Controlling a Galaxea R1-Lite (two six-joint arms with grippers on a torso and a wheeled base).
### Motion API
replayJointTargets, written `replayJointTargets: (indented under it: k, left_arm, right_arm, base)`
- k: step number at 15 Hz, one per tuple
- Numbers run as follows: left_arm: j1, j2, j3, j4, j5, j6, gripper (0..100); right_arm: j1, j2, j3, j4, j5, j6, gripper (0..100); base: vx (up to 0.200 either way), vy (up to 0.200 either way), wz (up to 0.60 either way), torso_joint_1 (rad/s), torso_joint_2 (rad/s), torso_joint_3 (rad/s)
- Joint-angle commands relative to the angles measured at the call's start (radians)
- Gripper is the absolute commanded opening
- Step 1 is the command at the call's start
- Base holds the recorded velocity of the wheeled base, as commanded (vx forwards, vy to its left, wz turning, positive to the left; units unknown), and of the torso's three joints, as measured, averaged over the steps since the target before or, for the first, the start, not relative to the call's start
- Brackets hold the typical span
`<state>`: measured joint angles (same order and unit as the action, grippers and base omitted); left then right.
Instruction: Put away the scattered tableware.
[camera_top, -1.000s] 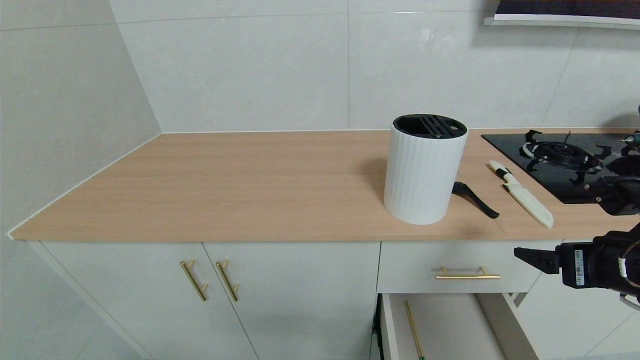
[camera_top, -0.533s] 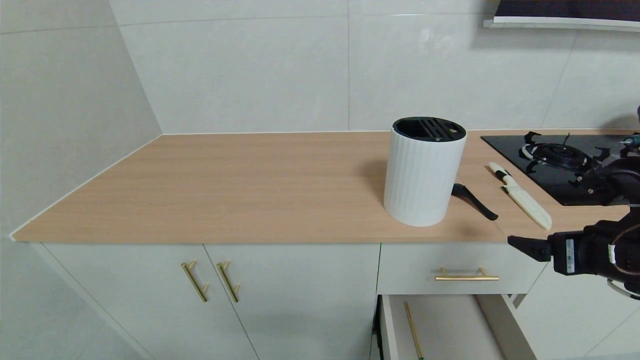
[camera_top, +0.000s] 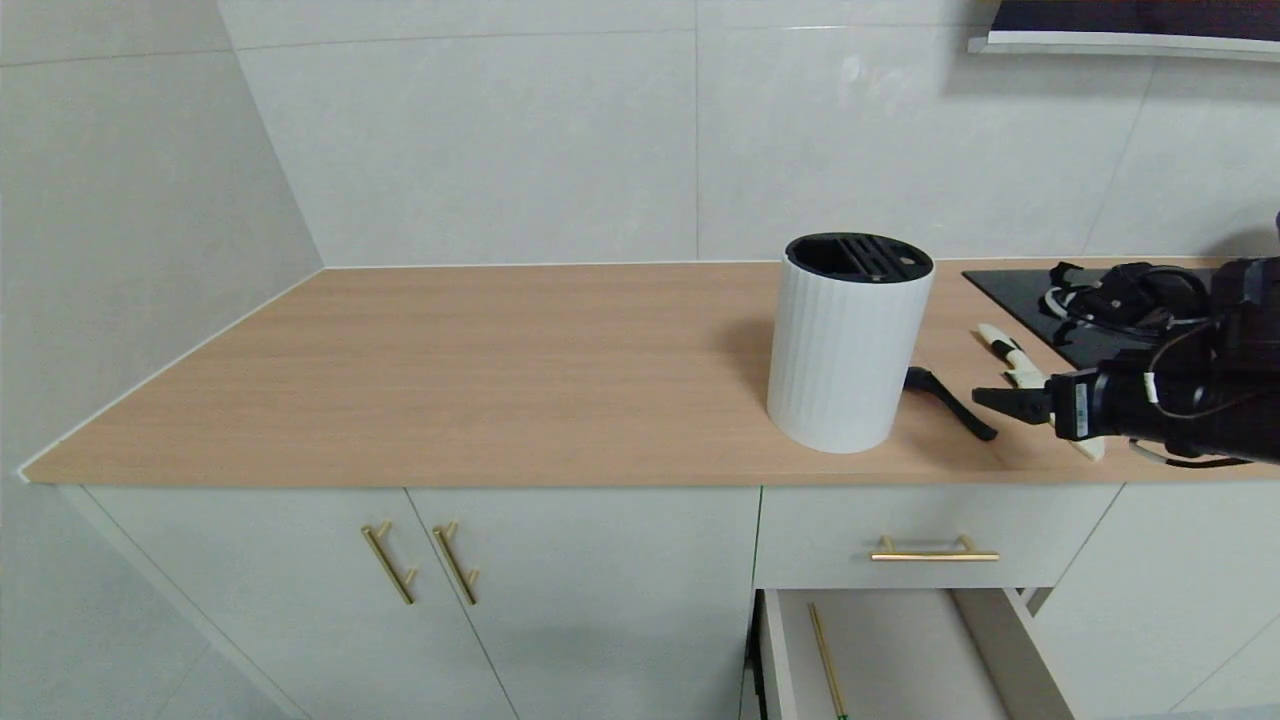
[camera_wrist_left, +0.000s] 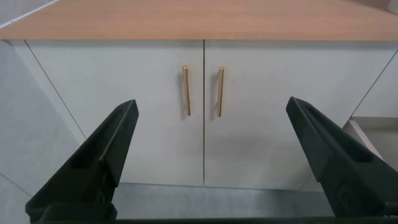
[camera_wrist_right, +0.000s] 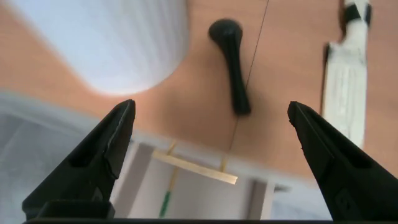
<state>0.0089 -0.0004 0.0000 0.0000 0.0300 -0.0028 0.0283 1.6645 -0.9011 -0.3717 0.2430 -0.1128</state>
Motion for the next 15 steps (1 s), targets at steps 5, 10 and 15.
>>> replayJointTargets:
  k: [5, 10, 15]
  left_arm:
    - [0.0, 0.0, 0.0, 0.0, 0.001, 0.0, 100]
    - [0.0, 0.0, 0.0, 0.0, 0.001, 0.0, 100]
    - [0.0, 0.0, 0.0, 0.0, 0.001, 0.0, 100]
  right_arm:
    - [-0.004, 0.334, -0.176, -0.076, 0.006, -0.028, 100]
    - [-0.004, 0.365, -0.173, -0.142, 0.006, -0.025, 100]
    - [-0.004, 0.383, -0.176, -0.145, -0.001, -0.025, 100]
  base:
    - [0.0, 0.0, 0.0, 0.0, 0.0, 0.0]
    - [0.0, 0.0, 0.0, 0.0, 0.0, 0.0]
    - [0.0, 0.0, 0.0, 0.0, 0.0, 0.0]
